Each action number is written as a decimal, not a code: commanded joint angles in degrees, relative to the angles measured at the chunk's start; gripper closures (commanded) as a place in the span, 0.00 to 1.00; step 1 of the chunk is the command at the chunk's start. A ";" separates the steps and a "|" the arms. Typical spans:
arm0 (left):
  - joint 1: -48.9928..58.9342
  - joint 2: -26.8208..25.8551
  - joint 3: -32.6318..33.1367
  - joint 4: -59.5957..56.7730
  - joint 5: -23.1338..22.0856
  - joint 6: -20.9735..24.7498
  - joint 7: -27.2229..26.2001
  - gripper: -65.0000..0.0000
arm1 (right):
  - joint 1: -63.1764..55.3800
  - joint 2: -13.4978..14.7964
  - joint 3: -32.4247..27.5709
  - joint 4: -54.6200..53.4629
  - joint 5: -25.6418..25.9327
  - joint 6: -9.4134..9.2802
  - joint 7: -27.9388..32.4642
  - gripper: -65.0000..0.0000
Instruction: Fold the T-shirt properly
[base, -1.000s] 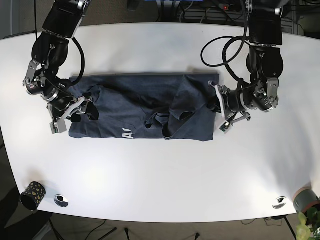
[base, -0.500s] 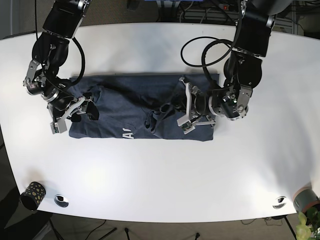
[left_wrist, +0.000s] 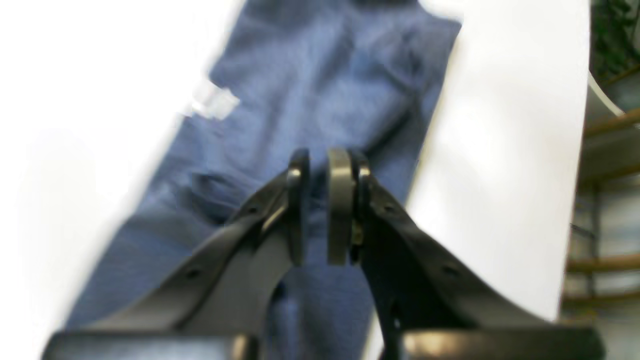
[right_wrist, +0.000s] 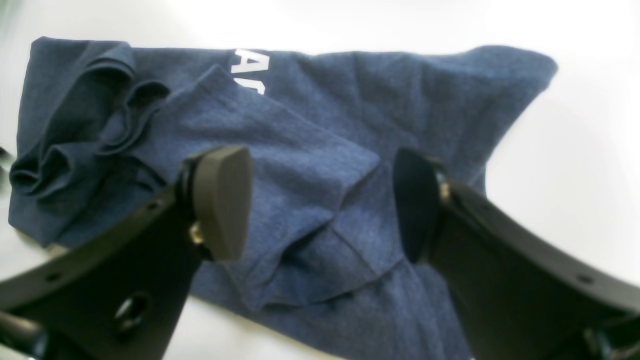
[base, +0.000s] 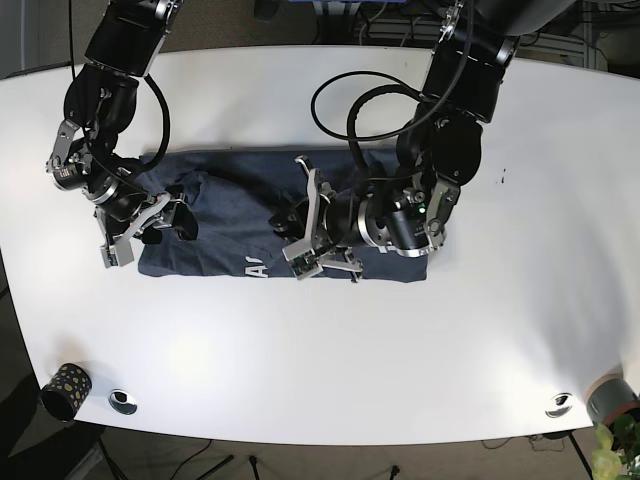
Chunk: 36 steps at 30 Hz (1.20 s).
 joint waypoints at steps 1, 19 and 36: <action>-1.22 -0.60 -2.87 2.86 0.07 0.01 -0.78 0.93 | 0.87 0.90 0.18 1.26 1.15 0.17 1.27 0.35; 4.14 -9.83 -12.01 -7.16 0.86 0.01 -2.62 0.93 | 1.22 0.02 0.09 1.26 1.15 0.17 1.27 0.34; 2.30 -0.07 -4.27 -10.06 6.22 0.01 -3.42 0.93 | 0.95 -0.34 0.09 1.26 1.15 0.17 1.27 0.35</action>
